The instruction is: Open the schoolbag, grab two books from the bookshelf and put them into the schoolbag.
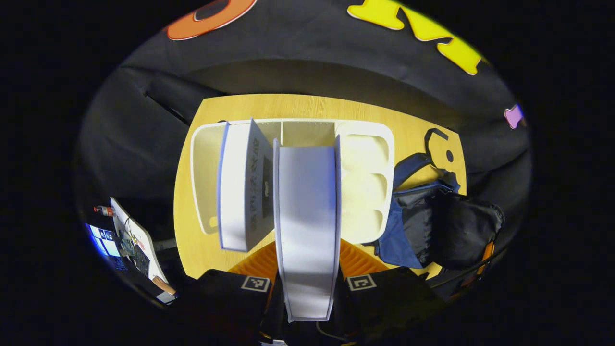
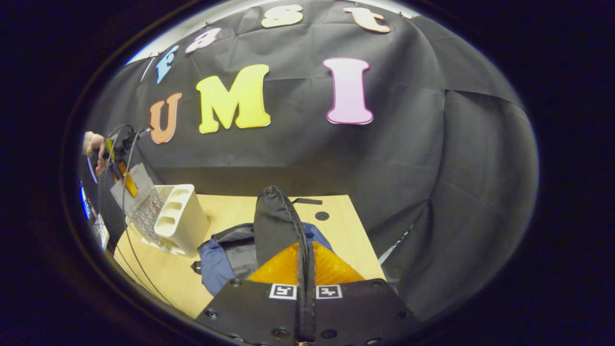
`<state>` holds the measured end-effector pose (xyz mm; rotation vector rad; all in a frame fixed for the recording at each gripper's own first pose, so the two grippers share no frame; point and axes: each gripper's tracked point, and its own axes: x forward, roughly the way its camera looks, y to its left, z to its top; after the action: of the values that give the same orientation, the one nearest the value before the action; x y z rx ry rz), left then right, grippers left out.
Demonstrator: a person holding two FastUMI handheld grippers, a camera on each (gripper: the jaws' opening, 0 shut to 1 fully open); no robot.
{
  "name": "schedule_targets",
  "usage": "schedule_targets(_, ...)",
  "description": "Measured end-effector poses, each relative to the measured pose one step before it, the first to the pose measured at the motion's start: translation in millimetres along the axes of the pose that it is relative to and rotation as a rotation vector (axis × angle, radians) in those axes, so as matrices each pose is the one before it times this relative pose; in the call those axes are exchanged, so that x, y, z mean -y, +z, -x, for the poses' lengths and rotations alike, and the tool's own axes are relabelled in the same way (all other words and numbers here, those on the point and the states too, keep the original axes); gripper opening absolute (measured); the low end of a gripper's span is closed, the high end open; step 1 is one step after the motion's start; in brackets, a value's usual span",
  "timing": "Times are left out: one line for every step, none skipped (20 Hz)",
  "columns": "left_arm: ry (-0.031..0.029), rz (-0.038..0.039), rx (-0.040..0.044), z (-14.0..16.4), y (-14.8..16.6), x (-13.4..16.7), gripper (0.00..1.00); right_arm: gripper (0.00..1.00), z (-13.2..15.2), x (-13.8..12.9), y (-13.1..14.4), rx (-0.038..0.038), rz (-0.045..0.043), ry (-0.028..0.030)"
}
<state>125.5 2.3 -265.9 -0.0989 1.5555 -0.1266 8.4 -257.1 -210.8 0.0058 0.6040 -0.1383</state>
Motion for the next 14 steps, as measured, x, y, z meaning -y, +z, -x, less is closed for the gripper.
schedule_targets(-0.00848, 0.00434, 0.01615, 15.41, -11.76, -0.37, 0.44, 0.0, 0.59, -1.04, -0.31, -0.00068, 0.00025, 0.00519)
schedule_targets(-0.01299, 0.01272, 0.01644, 15.52, -9.29, -1.86, 0.43, 0.0, -1.55, -1.5, -0.25, -0.00071, 0.00207, 0.00344)
schedule_targets(-0.01736, 0.02024, 0.01727, 13.28, -8.86, -0.36, 0.44, 0.0, -0.57, -0.97, 0.17, -0.00201, 0.00488, 0.00401)
schedule_targets(-0.01887, 0.02639, 0.0172, 13.8, -7.53, -1.17, 0.44, 0.0, -0.73, -2.09, -0.05, -0.00208, 0.00224, 0.00658)
schedule_targets(-0.02306, 0.03234, 0.01718, 12.23, -7.49, -1.77, 0.44, 0.0, 0.76, -0.84, 1.04, -0.0011, 0.00316, 0.00312)
schedule_targets(-0.02751, 0.03063, 0.01662, 11.66, -6.35, -1.66, 0.44, 0.0, -1.72, -2.6, 0.66, -0.00026, 0.00295, 0.00551)
schedule_targets(-0.0317, 0.02237, 0.01524, 10.58, -5.98, -0.67, 0.44, 0.0, 0.15, -1.57, 0.43, -0.00167, 0.00394, 0.00353)
schedule_targets(-0.03357, 0.01585, 0.01572, 8.27, -7.09, -0.74, 0.44, 0.0, -0.97, -1.69, 0.67, -0.00141, 0.00476, 0.00419)
schedule_targets(-0.03396, 0.01998, 0.01623, 6.37, -8.26, 0.57, 0.44, 0.0, -0.84, -1.43, -0.09, -0.00364, 0.00442, 0.00295)
schedule_targets(-0.04709, 0.02713, 0.01573, 5.72, -9.06, 2.97, 0.44, 0.0, -0.92, -1.52, -0.65, -0.00379, 0.0004, 0.00256)
schedule_targets(-0.0497, 0.03058, 0.01824, 2.58, -6.2, 6.03, 0.43, 0.0, -0.04, -1.82, -0.2, -0.00614, 0.00185, 0.00235)
schedule_targets(-0.05463, 0.02431, 0.01584, 1.72, -5.01, 8.41, 0.43, 0.0, -0.84, -0.65, -0.58, -0.00234, 0.00567, 0.00004)
schedule_targets(-0.04772, 0.02272, 0.01812, 0.99, -5.04, 7.1, 0.43, 0.0, -0.39, -1.35, -0.91, -0.00446, 0.00782, -0.00003)
schedule_targets(-0.04116, 0.01651, 0.0163, -1.0, -5.09, 6.15, 0.43, 0.0, -0.03, -1.39, 0.38, -0.00182, 0.00666, 0.00257)
